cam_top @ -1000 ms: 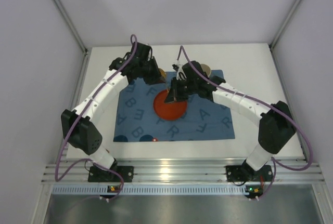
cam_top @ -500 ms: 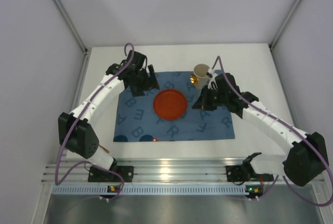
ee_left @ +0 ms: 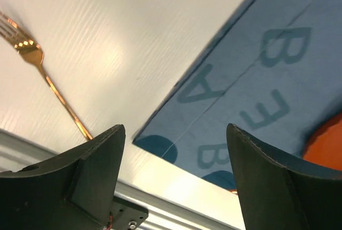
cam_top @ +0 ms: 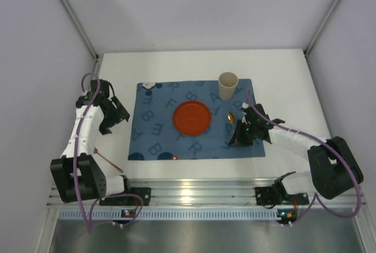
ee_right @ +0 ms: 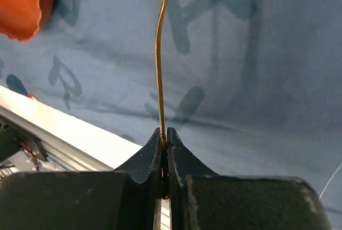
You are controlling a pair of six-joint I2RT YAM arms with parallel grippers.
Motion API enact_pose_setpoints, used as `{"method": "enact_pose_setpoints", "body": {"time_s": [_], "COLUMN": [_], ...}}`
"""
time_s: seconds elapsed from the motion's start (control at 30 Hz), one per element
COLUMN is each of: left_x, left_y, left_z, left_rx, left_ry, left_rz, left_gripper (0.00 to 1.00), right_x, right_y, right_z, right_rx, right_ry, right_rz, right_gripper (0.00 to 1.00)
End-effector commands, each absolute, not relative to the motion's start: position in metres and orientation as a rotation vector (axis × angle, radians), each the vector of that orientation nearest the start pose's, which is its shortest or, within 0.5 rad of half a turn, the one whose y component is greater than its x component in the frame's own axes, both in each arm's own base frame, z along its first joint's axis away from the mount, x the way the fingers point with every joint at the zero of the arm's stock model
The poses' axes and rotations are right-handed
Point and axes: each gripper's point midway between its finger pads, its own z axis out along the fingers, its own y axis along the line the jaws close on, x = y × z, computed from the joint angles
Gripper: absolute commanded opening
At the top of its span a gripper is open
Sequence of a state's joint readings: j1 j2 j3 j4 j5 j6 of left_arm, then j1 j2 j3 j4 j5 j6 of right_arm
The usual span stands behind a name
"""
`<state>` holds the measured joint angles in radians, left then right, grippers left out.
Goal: Set the dinner table for one person
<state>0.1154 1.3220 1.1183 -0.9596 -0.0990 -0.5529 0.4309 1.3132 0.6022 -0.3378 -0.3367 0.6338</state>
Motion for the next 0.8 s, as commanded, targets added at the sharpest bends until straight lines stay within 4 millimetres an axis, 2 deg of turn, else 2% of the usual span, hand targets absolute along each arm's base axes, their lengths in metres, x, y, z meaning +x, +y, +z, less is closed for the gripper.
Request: {"method": "enact_pose_setpoints", "body": {"time_s": [0.0,0.13,0.23,0.37,0.4,0.47,0.5,0.6,0.67,0.77], "left_x": [0.252,0.238,0.235,0.235,0.235,0.234,0.232,0.23,0.222,0.212], "left_y": [0.037,0.037,0.039,0.042,0.043,0.048,0.053,0.065,0.079,0.1], "left_z": [0.127,0.114,0.113,0.116,0.115,0.113,0.114,0.115,0.114,0.115], "left_rx": [-0.924,-0.945,-0.93,-0.925,-0.928,-0.936,-0.968,-1.038,-1.103,-1.233], "left_ry": [2.573,2.597,2.604,2.597,2.597,2.599,2.583,2.556,2.544,2.487], "left_rz": [0.079,0.098,0.119,0.135,0.146,0.181,0.22,0.279,0.371,0.493], "left_gripper": [0.81,0.81,0.81,0.81,0.81,0.83,0.83,0.84,0.85,0.85], "right_x": [0.243,0.264,0.279,0.283,0.282,0.279,0.277,0.273,0.27,0.267], "right_y": [0.196,0.203,0.207,0.205,0.204,0.199,0.197,0.191,0.186,0.179], "right_z": [0.05,0.059,0.063,0.051,0.048,0.041,0.038,0.036,0.041,0.057], "right_rx": [0.164,0.178,0.188,0.206,0.213,0.23,0.233,0.236,0.224,0.201], "right_ry": [2.606,2.551,2.532,2.583,2.592,2.618,2.625,2.637,2.642,2.633], "right_rz": [0.847,0.885,0.891,0.865,0.854,0.828,0.818,0.778,0.742,0.713], "right_gripper": [0.0,0.0,0.0,0.0,0.03,0.19,0.47,0.74,0.78,0.81]}}
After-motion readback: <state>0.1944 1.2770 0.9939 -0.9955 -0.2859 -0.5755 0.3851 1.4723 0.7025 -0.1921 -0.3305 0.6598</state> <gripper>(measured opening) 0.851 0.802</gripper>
